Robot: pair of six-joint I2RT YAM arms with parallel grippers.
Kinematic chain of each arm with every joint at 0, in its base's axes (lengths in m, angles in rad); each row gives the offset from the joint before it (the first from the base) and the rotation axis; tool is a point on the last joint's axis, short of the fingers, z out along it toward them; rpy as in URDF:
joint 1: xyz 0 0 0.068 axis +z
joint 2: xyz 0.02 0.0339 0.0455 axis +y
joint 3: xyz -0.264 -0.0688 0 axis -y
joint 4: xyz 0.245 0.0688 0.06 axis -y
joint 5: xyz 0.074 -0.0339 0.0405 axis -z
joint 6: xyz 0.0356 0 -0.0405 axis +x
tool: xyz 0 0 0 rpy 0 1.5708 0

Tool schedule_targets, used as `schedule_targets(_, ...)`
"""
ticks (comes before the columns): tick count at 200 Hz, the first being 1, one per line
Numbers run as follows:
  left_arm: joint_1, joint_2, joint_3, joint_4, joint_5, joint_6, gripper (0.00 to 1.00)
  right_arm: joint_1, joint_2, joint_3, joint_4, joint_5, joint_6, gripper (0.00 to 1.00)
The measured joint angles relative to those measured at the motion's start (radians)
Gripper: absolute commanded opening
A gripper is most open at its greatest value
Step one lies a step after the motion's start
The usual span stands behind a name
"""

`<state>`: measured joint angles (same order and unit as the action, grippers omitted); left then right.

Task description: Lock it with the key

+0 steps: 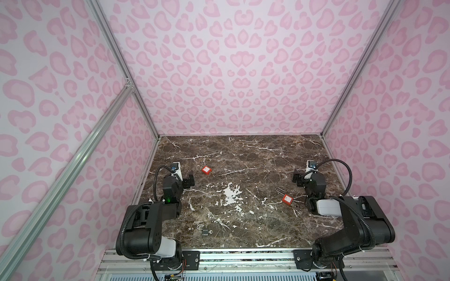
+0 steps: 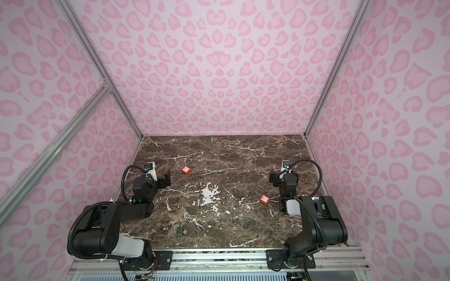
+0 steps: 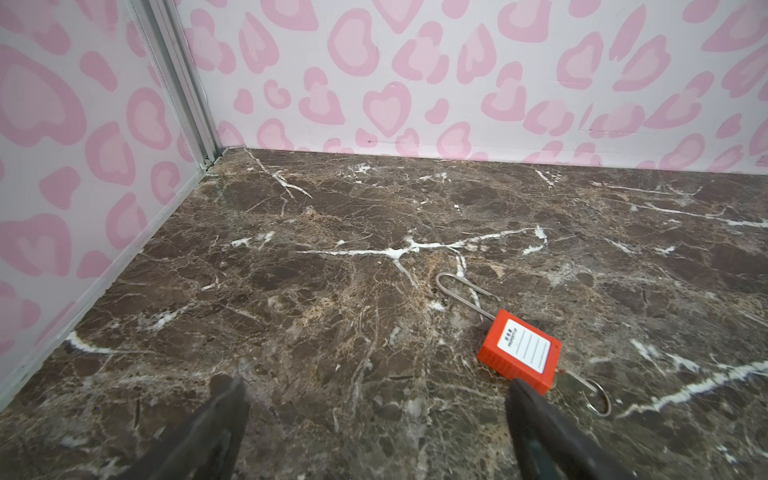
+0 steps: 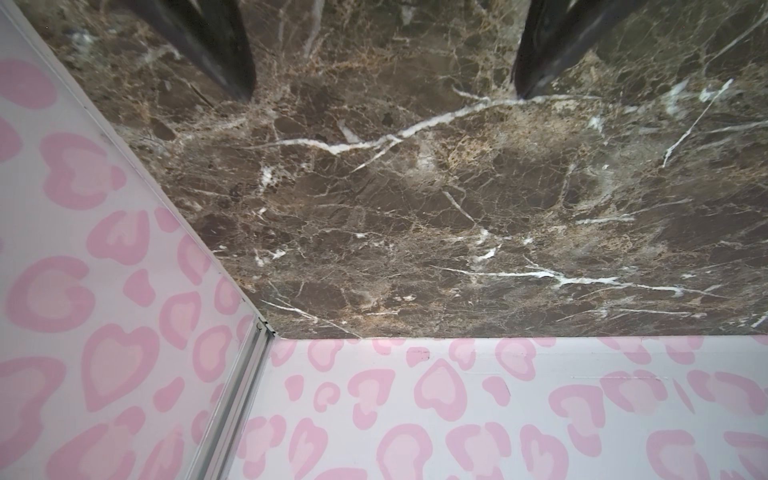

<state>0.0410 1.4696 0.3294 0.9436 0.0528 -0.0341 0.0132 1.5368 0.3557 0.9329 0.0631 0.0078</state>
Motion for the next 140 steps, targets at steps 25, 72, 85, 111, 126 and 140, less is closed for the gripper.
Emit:
schedule_targets(25, 0.001, 0.0, 0.0, 0.0, 0.0, 0.0, 0.98, 0.0, 0.0, 0.0, 0.0, 0.0, 0.0, 0.98)
schedule_targets(72, 0.001, 0.0, 0.0, 0.0, -0.008, -0.001, 0.98, 0.0, 0.0, 0.0, 0.0, 0.0, 0.0, 0.98)
schedule_targets(85, 0.001, 0.0, 0.0, 0.0, -0.013, -0.004, 0.98, 0.0, 0.0, 0.0, 0.0, 0.0, 0.0, 0.99)
schedule_targets(111, 0.001, 0.0, 0.0, 0.0, -0.02, -0.008, 0.98, 0.0, 0.0, 0.0, 0.0, 0.0, 0.0, 0.98)
schedule_targets(126, 0.001, 0.0, 0.0, 0.0, -0.024, -0.008, 0.98, 0.0, 0.0, 0.0, 0.0, 0.0, 0.0, 0.98)
schedule_targets(140, 0.001, 0.0, 0.0, 0.0, -0.031, -0.009, 0.98, -0.003, 0.0, 0.0, 0.0, 0.0, 0.0, 0.99)
